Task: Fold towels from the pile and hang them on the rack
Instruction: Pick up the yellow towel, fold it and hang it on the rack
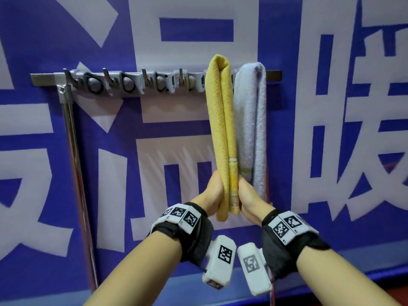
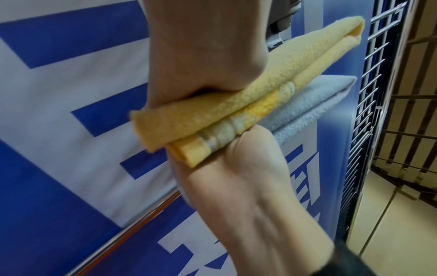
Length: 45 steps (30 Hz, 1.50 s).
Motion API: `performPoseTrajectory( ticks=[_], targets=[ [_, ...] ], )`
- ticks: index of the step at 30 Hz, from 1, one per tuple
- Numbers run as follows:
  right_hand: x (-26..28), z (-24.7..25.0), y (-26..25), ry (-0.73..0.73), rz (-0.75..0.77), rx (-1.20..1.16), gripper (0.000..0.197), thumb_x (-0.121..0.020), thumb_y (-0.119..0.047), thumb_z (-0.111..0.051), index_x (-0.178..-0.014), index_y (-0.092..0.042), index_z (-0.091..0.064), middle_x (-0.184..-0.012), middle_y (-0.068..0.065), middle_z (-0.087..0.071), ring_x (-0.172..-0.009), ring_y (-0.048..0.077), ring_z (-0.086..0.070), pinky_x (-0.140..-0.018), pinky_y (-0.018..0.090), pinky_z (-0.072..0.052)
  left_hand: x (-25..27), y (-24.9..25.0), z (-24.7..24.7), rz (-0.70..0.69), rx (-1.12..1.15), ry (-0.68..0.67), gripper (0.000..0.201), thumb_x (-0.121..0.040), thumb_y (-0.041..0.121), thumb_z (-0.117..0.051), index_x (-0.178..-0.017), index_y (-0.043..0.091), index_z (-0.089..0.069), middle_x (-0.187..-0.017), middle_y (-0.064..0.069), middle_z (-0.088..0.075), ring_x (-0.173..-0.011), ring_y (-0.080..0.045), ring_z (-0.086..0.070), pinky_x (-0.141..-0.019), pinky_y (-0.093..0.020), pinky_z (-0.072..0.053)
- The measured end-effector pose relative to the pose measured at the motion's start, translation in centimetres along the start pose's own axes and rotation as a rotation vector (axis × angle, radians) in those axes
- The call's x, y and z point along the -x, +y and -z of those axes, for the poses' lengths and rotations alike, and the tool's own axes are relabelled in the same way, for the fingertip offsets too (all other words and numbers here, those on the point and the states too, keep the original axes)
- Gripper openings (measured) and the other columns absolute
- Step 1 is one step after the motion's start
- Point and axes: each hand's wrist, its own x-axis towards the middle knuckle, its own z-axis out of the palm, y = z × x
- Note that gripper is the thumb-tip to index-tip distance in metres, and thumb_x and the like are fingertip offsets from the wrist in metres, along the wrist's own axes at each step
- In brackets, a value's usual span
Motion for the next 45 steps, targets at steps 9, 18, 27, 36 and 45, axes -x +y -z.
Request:
performPoseTrajectory(
  ticks=[9,18,27,36,45],
  targets=[
    [2.7,0.3,2.8,-0.100,0.020,0.068,0.039,-0.099,-0.040,-0.033,-0.120,-0.019,-0.059,-0.121,0.005,-0.062,-0.115,0.015,-0.053,-0.105,0.032,-0.039,0.7,-3.1,1.6,0.081,-0.055,0.138,0.038,-0.093,0.016,-0.040,-0.058,0.018,-0.052,-0.060,-0.003,-0.049,-0.061,-0.016,-0.048,-0.056,-0.027,-0.040],
    [2.8,0.2,2.5,-0.046,0.193,0.430,0.032,-0.082,-0.014,-0.049,-0.111,-0.008,-0.059,-0.094,0.006,-0.060,-0.093,0.020,-0.054,-0.083,0.036,-0.044,1.5,-2.9,2.6,0.189,0.008,0.087,0.033,-0.091,0.016,-0.026,-0.061,0.015,-0.039,-0.055,-0.004,-0.040,-0.049,-0.016,-0.039,-0.048,-0.021,-0.033],
    [3.1,0.9,3.7,-0.090,0.171,0.671,0.039,-0.092,0.001,-0.037,-0.129,-0.004,-0.047,-0.120,0.014,-0.054,-0.108,0.022,-0.048,-0.088,0.024,-0.035,1.1,-3.0,2.3,0.164,-0.006,0.069,0.021,-0.068,0.028,-0.036,-0.054,0.016,-0.046,-0.057,-0.007,-0.042,-0.054,-0.018,-0.037,-0.058,-0.027,-0.029],
    [3.9,0.4,4.4,-0.118,0.139,0.679,0.028,-0.092,0.003,-0.036,-0.116,0.004,-0.048,-0.103,0.017,-0.053,-0.088,0.021,-0.045,-0.073,0.025,-0.036,0.3,-3.4,2.6,0.119,-0.009,0.117,0.035,-0.088,0.019,-0.030,-0.057,0.015,-0.046,-0.059,-0.006,-0.045,-0.056,-0.020,-0.041,-0.056,-0.028,-0.035],
    [5.6,0.3,3.7,-0.246,0.049,0.668,0.046,-0.084,0.015,-0.037,-0.130,0.008,-0.040,-0.130,0.025,-0.049,-0.112,0.035,-0.050,-0.080,0.029,-0.047,0.8,-2.6,3.2,0.084,-0.041,0.013,0.044,-0.094,0.017,-0.029,-0.051,0.015,-0.038,-0.038,0.002,-0.038,-0.035,-0.013,-0.036,-0.045,-0.022,-0.028]
  ],
)
